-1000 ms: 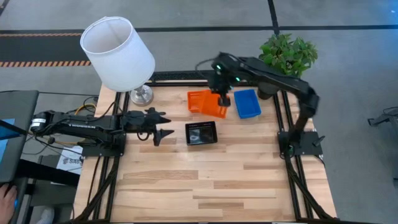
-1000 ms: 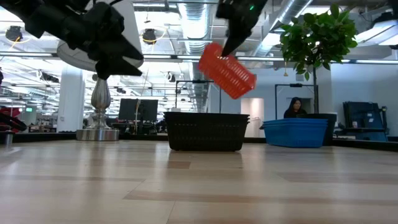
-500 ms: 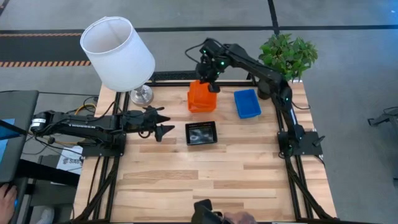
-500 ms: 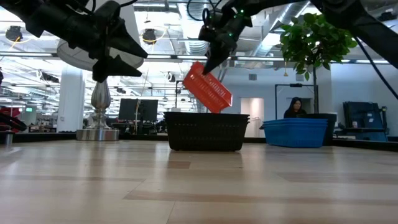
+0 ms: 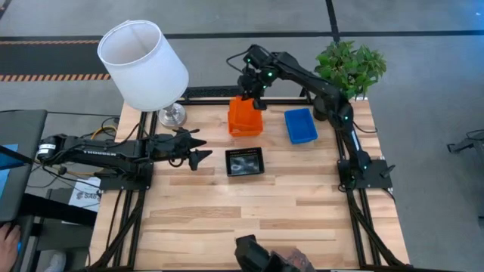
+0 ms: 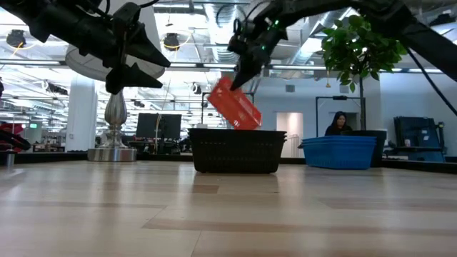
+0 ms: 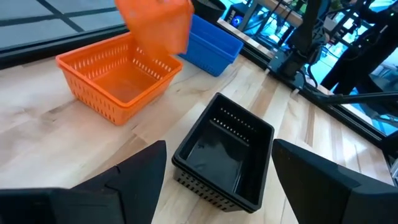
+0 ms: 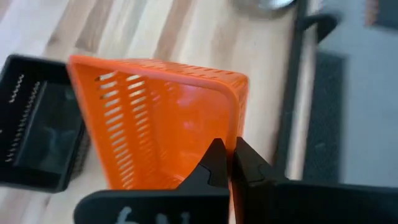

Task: Stack baskets by color
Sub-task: Stack the orange bin on the top orange bin, then return to Home Position

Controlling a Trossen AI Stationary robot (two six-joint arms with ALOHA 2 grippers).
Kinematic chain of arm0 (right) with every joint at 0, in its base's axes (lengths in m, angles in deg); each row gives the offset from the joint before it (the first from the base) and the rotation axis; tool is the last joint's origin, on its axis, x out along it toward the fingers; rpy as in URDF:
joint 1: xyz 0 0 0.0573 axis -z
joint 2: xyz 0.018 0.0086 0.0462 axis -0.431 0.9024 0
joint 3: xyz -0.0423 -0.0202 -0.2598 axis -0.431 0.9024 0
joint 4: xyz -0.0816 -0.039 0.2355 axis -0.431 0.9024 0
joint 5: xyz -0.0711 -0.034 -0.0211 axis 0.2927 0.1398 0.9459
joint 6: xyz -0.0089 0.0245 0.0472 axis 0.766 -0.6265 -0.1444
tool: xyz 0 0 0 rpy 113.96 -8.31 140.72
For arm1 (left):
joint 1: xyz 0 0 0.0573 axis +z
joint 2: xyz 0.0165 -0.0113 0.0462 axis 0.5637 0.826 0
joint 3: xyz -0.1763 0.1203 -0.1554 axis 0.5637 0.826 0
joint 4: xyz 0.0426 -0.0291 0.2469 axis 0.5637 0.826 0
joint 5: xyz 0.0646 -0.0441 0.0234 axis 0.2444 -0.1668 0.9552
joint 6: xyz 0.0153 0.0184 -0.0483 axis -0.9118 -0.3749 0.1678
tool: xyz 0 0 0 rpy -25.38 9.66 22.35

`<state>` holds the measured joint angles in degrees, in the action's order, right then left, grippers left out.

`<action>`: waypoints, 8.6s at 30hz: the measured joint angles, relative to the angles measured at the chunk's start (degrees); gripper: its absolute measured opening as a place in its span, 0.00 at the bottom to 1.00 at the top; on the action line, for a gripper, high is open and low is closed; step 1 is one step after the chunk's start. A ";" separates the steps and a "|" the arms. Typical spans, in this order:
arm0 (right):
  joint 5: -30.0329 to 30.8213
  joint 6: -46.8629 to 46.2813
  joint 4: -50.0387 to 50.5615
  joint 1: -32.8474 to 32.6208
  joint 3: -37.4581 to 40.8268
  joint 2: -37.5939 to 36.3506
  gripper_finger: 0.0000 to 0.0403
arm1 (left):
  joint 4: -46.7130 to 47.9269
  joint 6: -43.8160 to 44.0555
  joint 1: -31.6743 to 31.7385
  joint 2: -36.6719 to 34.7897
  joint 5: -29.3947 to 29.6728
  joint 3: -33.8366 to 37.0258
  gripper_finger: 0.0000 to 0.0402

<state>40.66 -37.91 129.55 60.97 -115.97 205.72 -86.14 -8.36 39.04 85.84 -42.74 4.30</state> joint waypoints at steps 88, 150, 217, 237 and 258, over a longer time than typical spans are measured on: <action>13.60 -5.32 -4.80 -2.08 8.22 4.60 0.03 | 2.57 -0.26 0.02 0.00 0.06 0.04 0.69; 6.44 -15.59 -8.75 -1.58 15.47 3.56 0.68 | 0.74 2.29 0.02 -0.02 -5.90 0.04 0.69; 1.43 -61.53 -78.88 -3.86 127.56 -102.92 0.00 | 18.81 -7.67 10.19 -41.14 -8.94 7.50 0.69; 32.43 -62.19 -80.36 -28.71 132.92 -108.39 0.00 | 18.41 -6.02 10.08 -49.32 -8.49 11.02 0.59; 30.01 -56.88 -68.63 -29.83 132.98 -124.39 0.00 | 2.49 -11.45 10.05 -49.51 -10.88 23.45 0.19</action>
<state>70.66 -94.79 60.92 31.14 17.00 81.33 -83.65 -19.81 49.10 36.33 -53.62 27.75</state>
